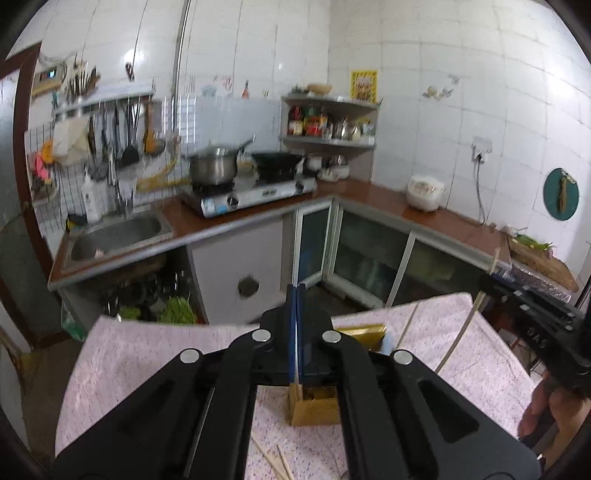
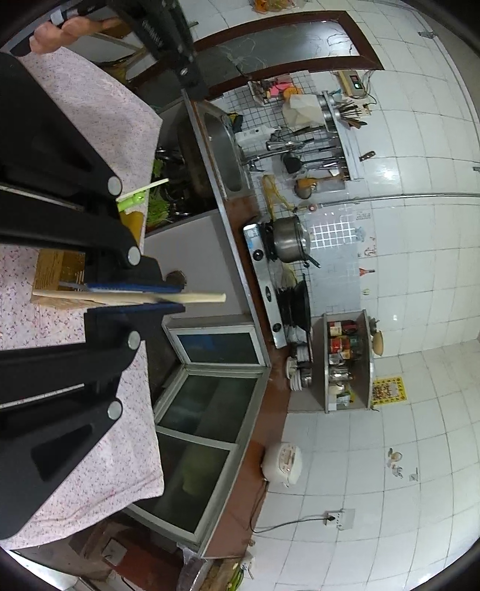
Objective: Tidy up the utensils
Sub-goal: 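Carry the chopstick to the yellow holder with the left tool while the right tool carries its chopstick there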
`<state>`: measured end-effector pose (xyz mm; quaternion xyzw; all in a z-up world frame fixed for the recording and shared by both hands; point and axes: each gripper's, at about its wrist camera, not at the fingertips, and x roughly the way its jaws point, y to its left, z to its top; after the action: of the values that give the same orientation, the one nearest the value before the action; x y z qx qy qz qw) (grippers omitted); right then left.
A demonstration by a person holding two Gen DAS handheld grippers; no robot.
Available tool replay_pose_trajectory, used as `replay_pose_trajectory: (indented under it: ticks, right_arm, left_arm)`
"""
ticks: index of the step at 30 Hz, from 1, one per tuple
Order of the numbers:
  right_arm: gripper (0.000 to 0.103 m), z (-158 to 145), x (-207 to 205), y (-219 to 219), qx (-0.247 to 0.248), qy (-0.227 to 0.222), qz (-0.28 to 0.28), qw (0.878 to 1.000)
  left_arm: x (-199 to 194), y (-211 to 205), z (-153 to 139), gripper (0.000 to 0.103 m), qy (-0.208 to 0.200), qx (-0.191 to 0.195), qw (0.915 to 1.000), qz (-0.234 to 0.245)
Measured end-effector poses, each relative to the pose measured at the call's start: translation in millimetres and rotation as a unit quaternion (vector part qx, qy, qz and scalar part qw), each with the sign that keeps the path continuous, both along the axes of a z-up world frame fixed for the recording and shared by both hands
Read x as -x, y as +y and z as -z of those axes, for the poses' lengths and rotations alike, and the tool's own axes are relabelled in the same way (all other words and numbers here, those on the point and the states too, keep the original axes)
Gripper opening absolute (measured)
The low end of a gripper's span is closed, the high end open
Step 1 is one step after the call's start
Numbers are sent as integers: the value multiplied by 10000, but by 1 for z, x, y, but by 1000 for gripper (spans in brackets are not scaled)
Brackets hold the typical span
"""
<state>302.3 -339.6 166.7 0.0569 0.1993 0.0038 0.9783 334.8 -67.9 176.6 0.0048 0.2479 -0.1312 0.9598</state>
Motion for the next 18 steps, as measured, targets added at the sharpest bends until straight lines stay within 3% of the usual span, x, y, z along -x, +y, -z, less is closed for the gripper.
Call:
replay_pose_trajectory:
  ticks: [5, 8, 14, 18]
  right_arm:
    - [6, 17, -3, 3, 52, 156, -72, 9998]
    - [6, 23, -2, 1, 44, 220, -87, 9997]
    - [6, 45, 0, -9, 8, 458, -27, 9989]
    - [6, 64, -5, -20, -41, 745, 23, 9972]
  left_arm:
    - [-24, 27, 45, 0, 652, 102, 9975, -256]
    - [-42, 45, 78, 0, 1200, 187, 9918, -389]
    - [-70, 71, 153, 0, 2258, 341, 9712, -687]
    - [-87, 84, 201, 1, 3006, 479, 9486, -865]
